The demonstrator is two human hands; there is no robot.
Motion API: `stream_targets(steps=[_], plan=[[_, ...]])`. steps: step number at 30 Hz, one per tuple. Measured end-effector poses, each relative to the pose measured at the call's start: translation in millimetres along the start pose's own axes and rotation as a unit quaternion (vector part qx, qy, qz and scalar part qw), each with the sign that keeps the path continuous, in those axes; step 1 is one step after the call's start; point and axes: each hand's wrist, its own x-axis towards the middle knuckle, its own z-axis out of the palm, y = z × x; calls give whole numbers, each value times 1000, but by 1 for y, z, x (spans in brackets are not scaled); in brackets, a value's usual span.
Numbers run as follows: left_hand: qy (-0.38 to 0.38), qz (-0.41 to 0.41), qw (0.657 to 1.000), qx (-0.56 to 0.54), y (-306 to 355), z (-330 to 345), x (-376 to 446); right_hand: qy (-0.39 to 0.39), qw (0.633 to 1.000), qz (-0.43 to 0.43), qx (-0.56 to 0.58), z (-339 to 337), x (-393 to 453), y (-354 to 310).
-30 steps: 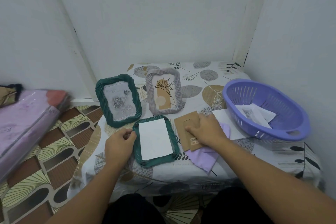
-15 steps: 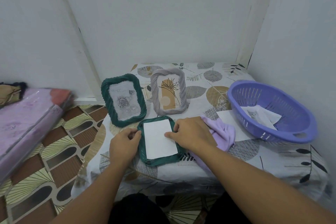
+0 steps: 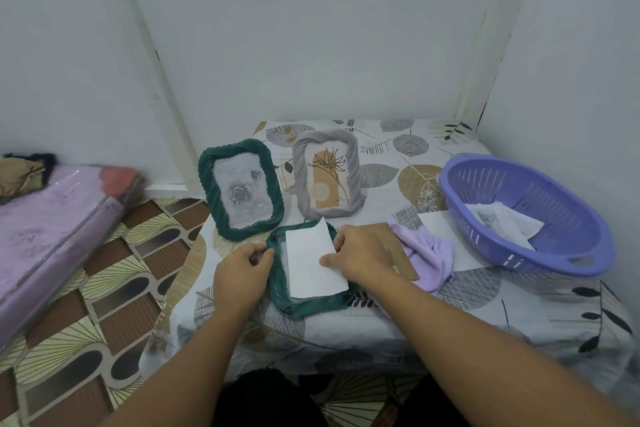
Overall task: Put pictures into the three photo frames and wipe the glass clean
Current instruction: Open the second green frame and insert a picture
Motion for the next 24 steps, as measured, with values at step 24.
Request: stream_targets(steps=[24], plan=[[-195, -34, 954, -225, 131, -2, -7, 106, 958, -8, 266, -98, -7, 45]])
